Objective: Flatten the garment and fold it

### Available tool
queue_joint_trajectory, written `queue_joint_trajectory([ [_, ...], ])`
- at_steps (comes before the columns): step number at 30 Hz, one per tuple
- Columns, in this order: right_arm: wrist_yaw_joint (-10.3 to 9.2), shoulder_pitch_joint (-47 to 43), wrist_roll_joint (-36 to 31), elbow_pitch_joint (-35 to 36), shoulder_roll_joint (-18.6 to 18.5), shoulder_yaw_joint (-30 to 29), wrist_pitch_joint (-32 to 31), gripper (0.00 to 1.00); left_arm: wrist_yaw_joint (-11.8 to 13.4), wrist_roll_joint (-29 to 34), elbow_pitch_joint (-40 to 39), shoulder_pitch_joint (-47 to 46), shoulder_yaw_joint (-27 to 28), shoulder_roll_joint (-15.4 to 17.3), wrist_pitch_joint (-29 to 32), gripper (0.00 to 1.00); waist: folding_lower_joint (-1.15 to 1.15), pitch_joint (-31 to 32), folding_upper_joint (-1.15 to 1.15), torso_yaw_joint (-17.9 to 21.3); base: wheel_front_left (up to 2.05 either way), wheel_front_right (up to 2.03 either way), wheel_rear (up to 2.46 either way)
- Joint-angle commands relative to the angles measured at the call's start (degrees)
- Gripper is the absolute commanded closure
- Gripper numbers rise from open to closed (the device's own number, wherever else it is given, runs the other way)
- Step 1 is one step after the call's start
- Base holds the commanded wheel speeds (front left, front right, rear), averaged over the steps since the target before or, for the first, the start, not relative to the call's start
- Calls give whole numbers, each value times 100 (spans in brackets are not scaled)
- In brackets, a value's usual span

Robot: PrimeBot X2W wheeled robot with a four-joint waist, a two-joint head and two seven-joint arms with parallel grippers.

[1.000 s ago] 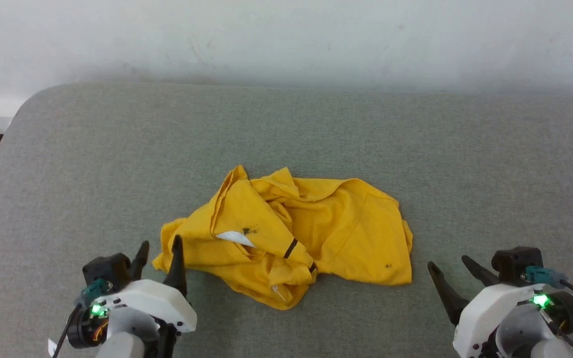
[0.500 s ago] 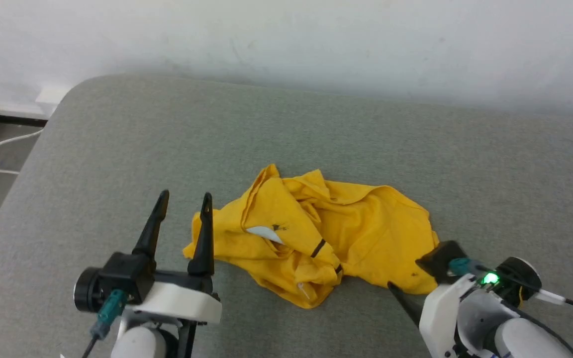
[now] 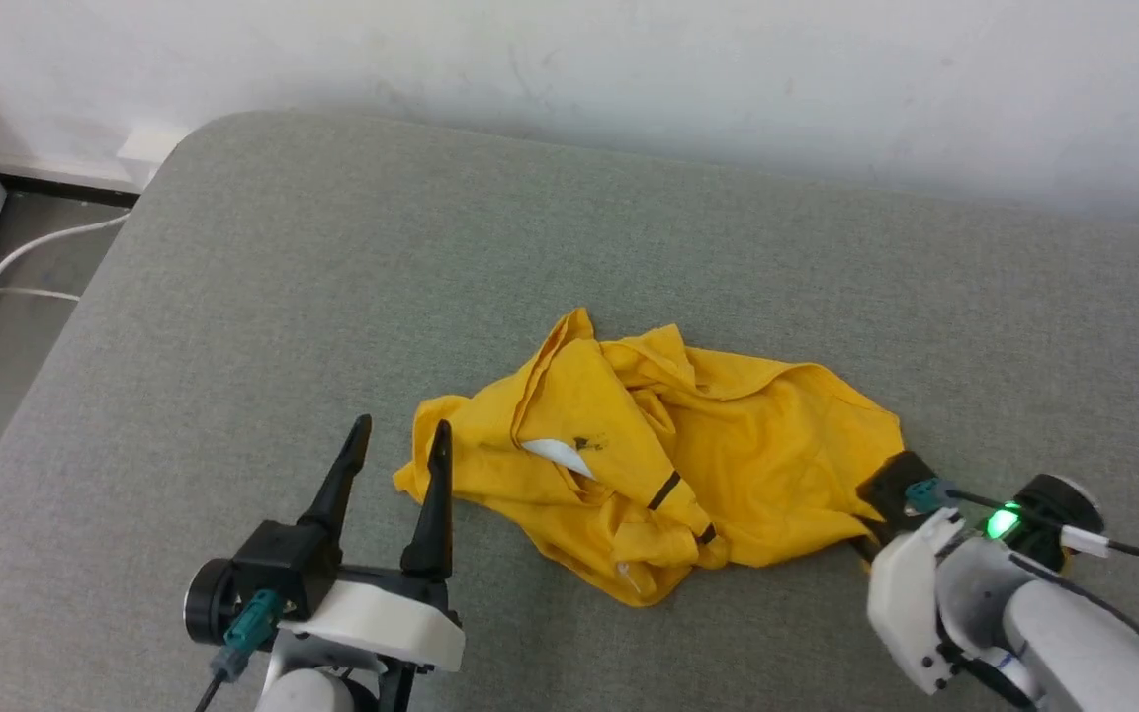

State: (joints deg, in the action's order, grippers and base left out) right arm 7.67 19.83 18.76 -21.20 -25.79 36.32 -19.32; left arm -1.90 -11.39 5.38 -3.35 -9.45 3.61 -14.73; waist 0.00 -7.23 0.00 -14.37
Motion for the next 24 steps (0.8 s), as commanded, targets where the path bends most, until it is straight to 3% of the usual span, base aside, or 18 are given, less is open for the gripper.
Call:
queue_joint_trajectory([
  [1,-19,-86,22,-187,-269,-88,33,100,-20,51,28,64,52,-31,-27,0,0,84,0,132,0,0,0],
  [3,-19,-101,30,-178,-372,-166,67,100,-35,60,38,75,75,-35,-27,0,0,114,0,184,0,0,0],
  [11,-19,-476,40,-33,-1365,-1152,55,100,-142,148,26,106,195,-53,-27,0,0,311,0,608,0,0,0],
  [16,-19,-882,137,-294,-1365,-1486,38,100,-187,145,35,99,173,-63,-27,0,0,303,0,797,0,0,0],
  [17,-19,-916,171,-358,-1267,-1547,109,74,-197,148,51,92,153,-64,-27,0,0,291,0,830,0,0,0],
  [18,-19,-937,201,-413,-1154,-1613,184,0,-204,152,63,81,131,-65,-27,0,0,278,0,860,0,0,0],
  [24,-19,-930,424,-68,-486,-2039,721,0,-292,143,272,28,-74,-69,-27,0,0,250,0,1068,0,0,0],
])
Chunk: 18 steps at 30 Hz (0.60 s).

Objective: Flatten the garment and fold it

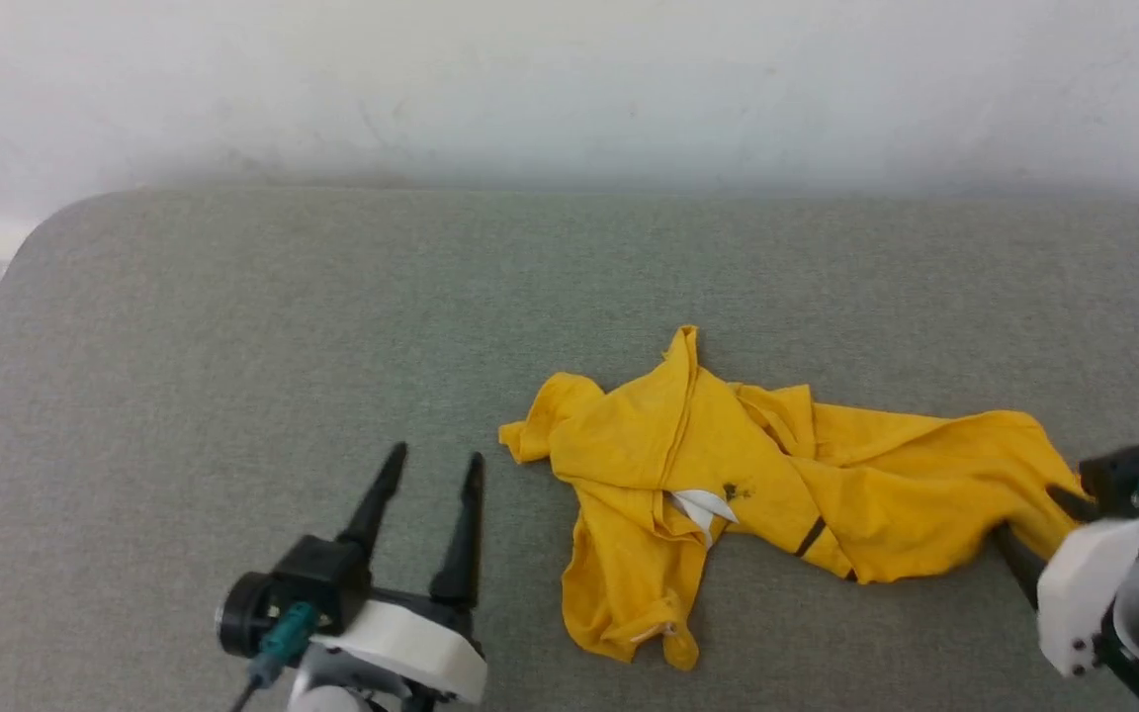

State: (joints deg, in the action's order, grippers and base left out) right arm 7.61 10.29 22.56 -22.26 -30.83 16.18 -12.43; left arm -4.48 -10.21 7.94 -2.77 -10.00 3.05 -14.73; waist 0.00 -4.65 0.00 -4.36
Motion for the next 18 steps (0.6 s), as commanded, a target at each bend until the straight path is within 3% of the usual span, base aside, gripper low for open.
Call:
queue_joint_trajectory([
  [1,-12,-2,87,195,111,-129,101,0,-60,35,98,-44,-104,-13,-27,0,0,-6,0,101,0,0,0],
  [5,-12,-220,47,961,414,-598,281,0,-156,4,362,-190,-485,-14,328,0,0,-50,0,247,0,0,0],
  [10,-12,-648,-278,1859,983,-1259,139,0,-208,-57,503,-582,-963,-15,1423,0,0,-195,0,448,0,0,0],
  [18,-12,-971,-618,2562,1588,-1619,-211,0,-14,112,734,-1397,-1326,7,2502,0,0,-507,0,849,0,0,0],
])
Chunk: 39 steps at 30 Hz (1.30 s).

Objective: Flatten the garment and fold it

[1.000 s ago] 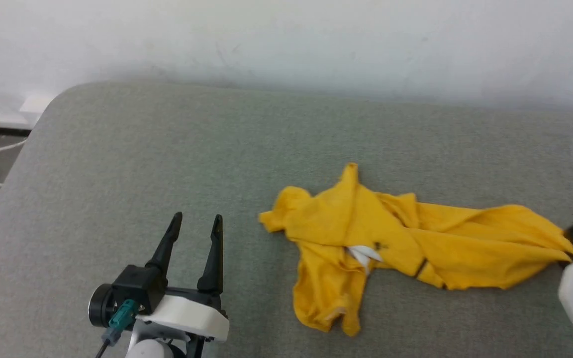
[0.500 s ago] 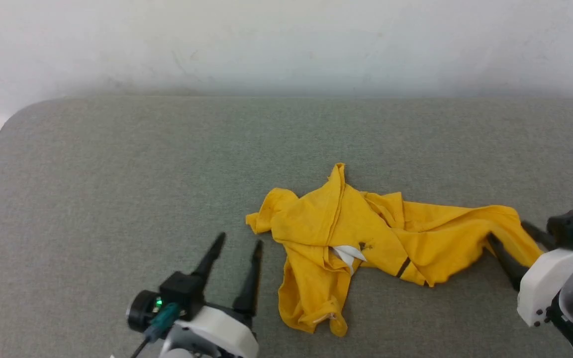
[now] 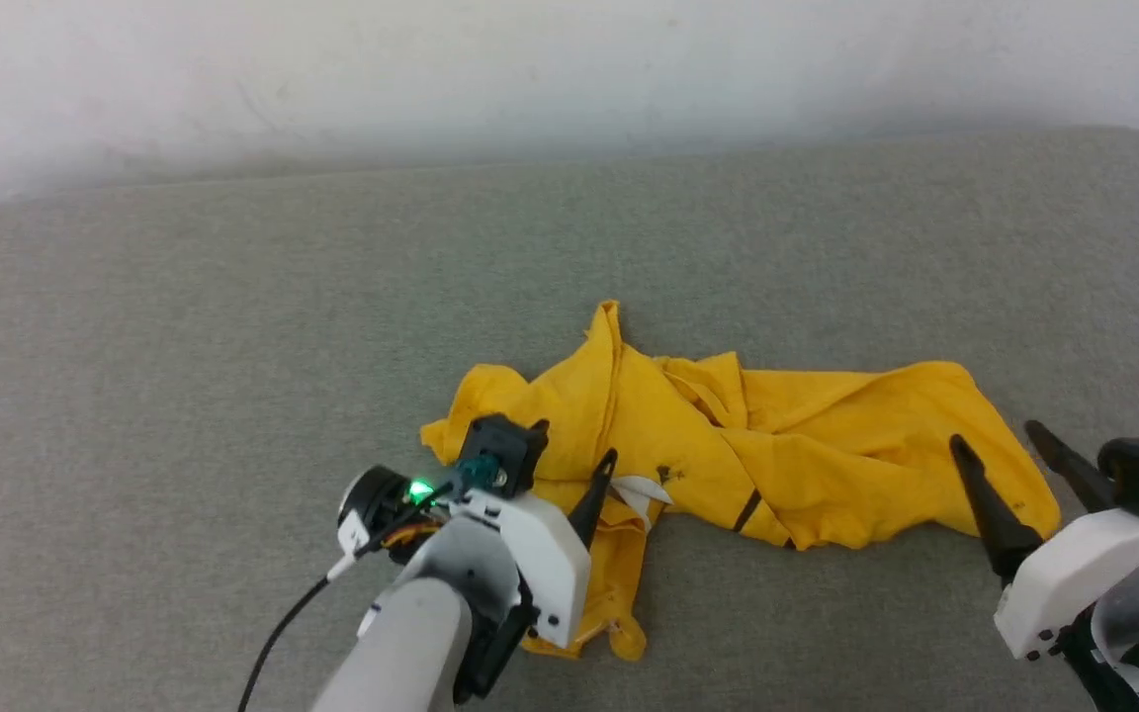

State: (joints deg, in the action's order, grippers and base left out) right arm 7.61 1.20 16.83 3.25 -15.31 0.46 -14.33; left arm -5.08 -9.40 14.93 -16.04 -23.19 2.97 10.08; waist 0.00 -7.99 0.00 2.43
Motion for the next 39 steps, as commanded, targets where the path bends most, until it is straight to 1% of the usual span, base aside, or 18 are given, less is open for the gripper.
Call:
queue_joint_trajectory([
  [1,-12,-72,-128,5,100,-137,-59,0,82,83,103,-149,-31,26,139,0,0,-212,0,207,0,0,0],
  [4,-12,-73,-288,-11,274,-294,-115,0,131,200,300,-344,-95,71,406,0,0,-324,0,301,0,0,0],
  [6,-12,-61,-344,-49,385,-398,-130,0,138,267,397,-441,-139,108,458,0,0,-375,0,341,0,0,0],
  [9,-12,-57,-416,-110,456,-459,-130,0,148,256,531,-471,-155,127,511,0,0,-401,0,353,0,0,0],
  [10,-12,-61,-431,-131,471,-482,-124,0,132,218,540,-471,-157,124,497,11,0,-400,0,341,0,0,0],
  [11,-12,-66,-443,-157,485,-509,-113,0,123,187,535,-470,-157,120,455,86,0,-393,0,322,0,0,0],
  [12,-12,-73,-449,-187,504,-536,-105,0,112,166,525,-465,-167,119,412,100,0,-373,0,296,0,0,0],
  [15,-12,-102,-477,-288,549,-564,-105,0,122,152,412,-447,-175,132,208,100,0,-274,0,209,0,0,0],
  [18,-12,-130,-511,-367,582,-577,-101,0,131,116,114,-383,-184,140,-42,100,0,-134,0,107,0,0,0],
  [21,-12,-181,-537,-401,613,-625,-118,0,15,-75,-321,-249,-344,108,-97,100,0,3,0,-10,0,0,0],
  [23,-12,-199,-536,-416,641,-668,-137,0,-111,-339,-656,-118,-620,83,47,100,0,80,0,-66,0,0,0],
  [25,-12,-207,-534,-438,660,-712,-164,0,-184,-647,-964,38,-986,67,333,100,0,148,0,-107,0,0,0],
  [28,-12,-195,-546,-459,687,-783,-205,0,-224,-854,-1282,229,-1650,203,941,100,0,192,0,-127,0,0,0],
  [30,-12,-183,-560,-454,704,-810,-223,0,-233,-1096,-1416,369,-2008,253,1212,100,0,203,0,-136,0,0,0],
  [33,-12,-169,-568,-454,733,-830,-250,0,-237,-1386,-1373,464,-2549,391,1450,100,0,194,0,-129,0,0,0],
  [37,-12,-158,-580,-496,768,-813,-280,0,-239,-1886,-939,483,-3212,477,1613,100,0,163,0,-108,0,0,0],
  [38,-12,-154,-581,-508,782,-806,-284,0,-239,-1966,-828,449,-3323,494,1588,53,0,158,0,-101,0,0,0],
  [39,-12,-148,-581,-518,793,-795,-287,0,-239,-1991,-725,395,-3424,523,1557,0,0,154,0,-91,0,0,0],
])
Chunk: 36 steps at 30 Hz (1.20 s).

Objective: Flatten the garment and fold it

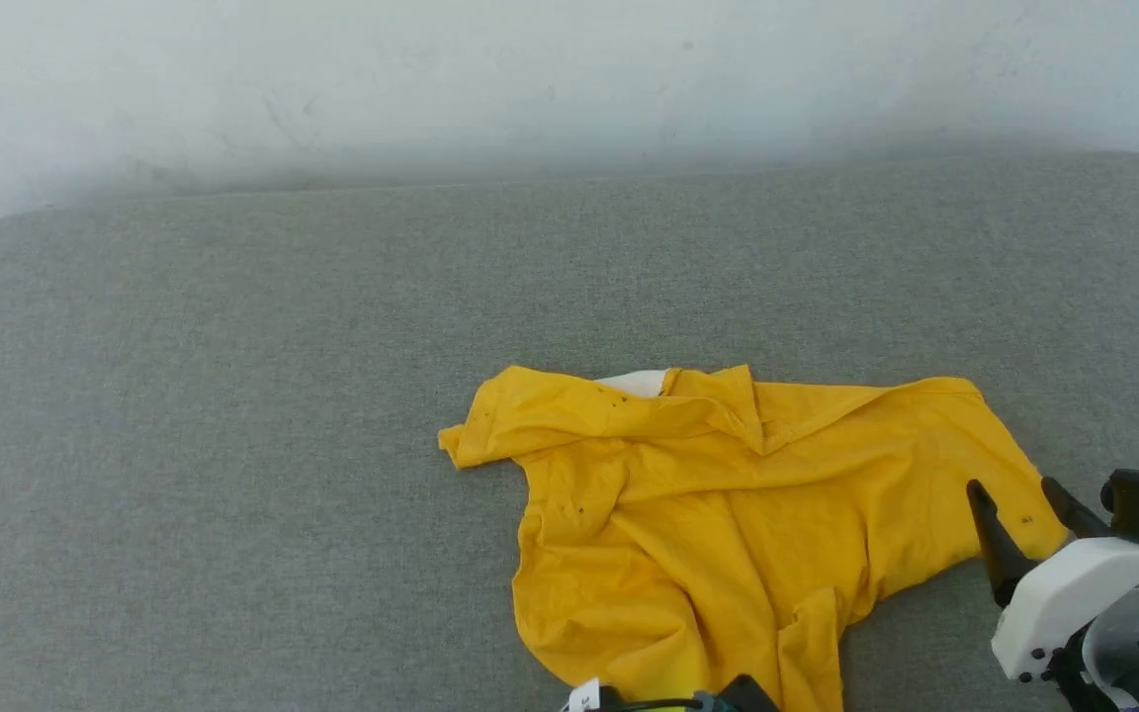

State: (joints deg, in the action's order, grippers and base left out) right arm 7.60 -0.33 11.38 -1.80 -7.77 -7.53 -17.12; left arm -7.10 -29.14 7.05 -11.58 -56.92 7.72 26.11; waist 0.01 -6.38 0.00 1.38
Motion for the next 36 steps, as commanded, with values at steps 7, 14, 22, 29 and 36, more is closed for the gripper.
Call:
queue_joint_trajectory([
  [7,-11,26,-41,-28,87,-63,25,0,15,-172,47,-380,321,80,-745,0,-1,-28,0,56,0,0,0],
  [14,-11,105,-33,-1,113,-4,58,0,180,-275,-199,-1238,1358,794,-747,0,-1,-172,0,282,0,0,0],
  [22,-11,299,12,34,158,161,146,0,1,-855,728,-2627,1785,1605,407,0,-1,-592,0,705,0,0,0],
  [29,-11,450,72,-82,225,286,294,0,-36,-1094,1671,-3489,1240,2140,1074,0,-1,-918,0,1068,0,0,0],
  [36,-11,515,98,-261,265,285,420,0,-37,-1470,2281,-3700,667,2320,1334,0,-1,-1047,0,1205,0,0,0],
])
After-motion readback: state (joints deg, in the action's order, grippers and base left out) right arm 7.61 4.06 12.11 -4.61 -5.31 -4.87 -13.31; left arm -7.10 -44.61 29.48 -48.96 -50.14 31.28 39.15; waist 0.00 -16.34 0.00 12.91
